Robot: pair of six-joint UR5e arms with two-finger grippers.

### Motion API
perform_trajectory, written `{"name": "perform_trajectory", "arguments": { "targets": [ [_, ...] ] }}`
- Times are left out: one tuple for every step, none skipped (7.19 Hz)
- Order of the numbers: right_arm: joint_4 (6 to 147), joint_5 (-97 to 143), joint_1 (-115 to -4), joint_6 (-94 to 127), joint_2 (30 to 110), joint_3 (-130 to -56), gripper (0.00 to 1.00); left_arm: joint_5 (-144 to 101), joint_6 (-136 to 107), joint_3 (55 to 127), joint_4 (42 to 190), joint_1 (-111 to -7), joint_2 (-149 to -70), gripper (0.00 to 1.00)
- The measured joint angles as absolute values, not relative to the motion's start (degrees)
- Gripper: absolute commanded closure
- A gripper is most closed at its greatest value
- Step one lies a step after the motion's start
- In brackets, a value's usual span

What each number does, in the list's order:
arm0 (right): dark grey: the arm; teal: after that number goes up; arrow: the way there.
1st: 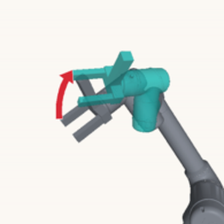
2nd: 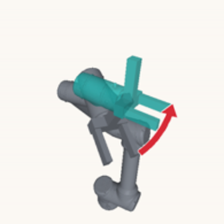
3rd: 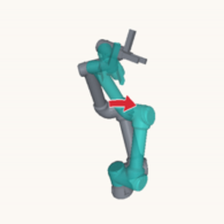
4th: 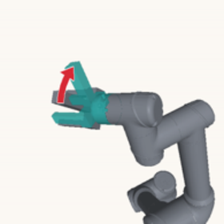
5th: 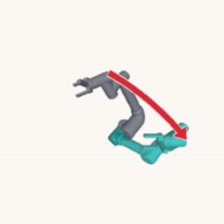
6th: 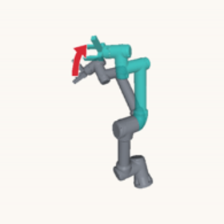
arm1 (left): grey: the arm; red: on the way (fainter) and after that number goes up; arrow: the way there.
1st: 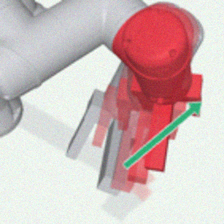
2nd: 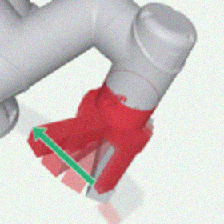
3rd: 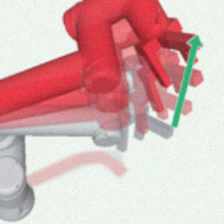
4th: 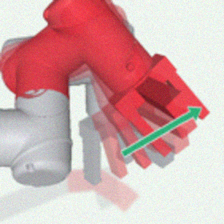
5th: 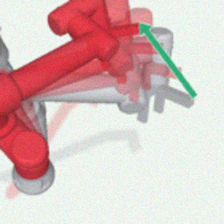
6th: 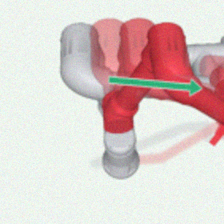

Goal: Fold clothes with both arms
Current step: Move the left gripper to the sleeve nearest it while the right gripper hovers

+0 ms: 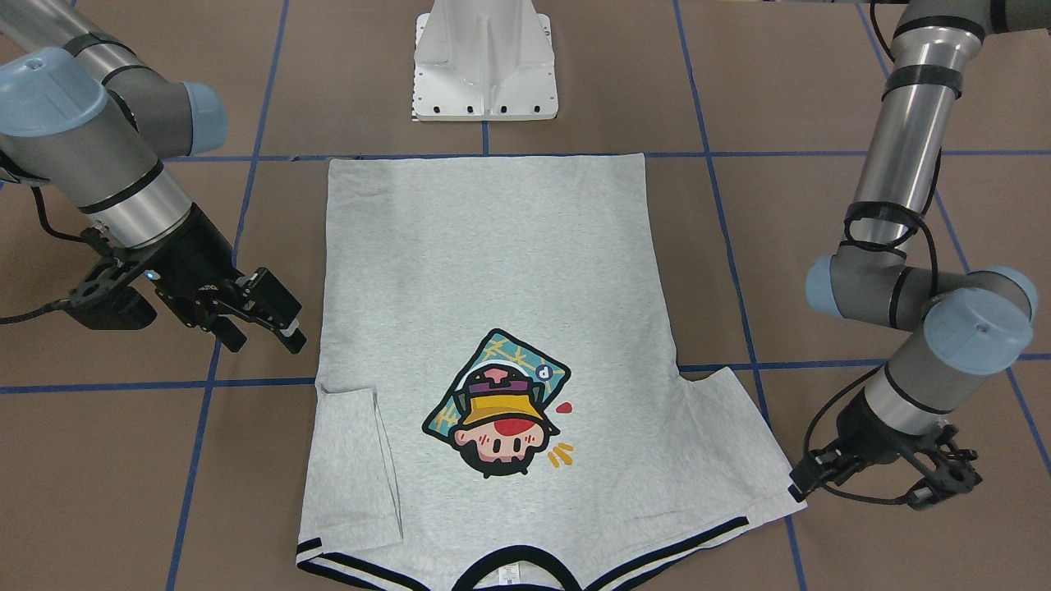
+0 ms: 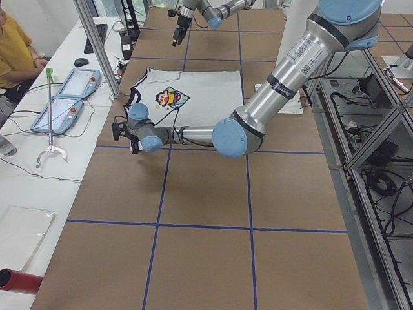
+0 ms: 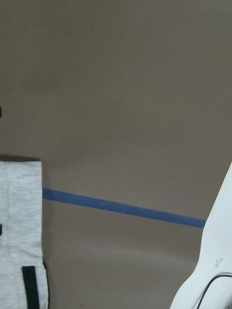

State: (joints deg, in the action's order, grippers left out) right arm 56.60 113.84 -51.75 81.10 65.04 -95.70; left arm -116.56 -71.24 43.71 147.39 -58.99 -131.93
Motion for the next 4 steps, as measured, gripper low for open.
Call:
{"name": "perform_trajectory", "arguments": {
  "targets": [
    [56.60, 113.38, -51.72, 81.09, 65.09, -95.48, 0.00, -115.66, -71.33, 41.68, 149.17, -58.41, -132.85, 0.33],
    [56.60, 112.85, -51.69, 81.08, 65.11, -95.34, 0.00, -114.71, -71.36, 40.75, 149.99, -57.83, -133.22, 0.36],
    [56.60, 112.57, -51.69, 81.10, 65.18, -95.22, 0.00, -113.81, -71.36, 40.37, 150.31, -57.35, -133.35, 0.41],
    [56.60, 112.47, -51.68, 81.11, 65.24, -95.15, 0.00, -113.36, -71.35, 40.21, 150.42, -57.10, -133.38, 0.51]
  ]
}}
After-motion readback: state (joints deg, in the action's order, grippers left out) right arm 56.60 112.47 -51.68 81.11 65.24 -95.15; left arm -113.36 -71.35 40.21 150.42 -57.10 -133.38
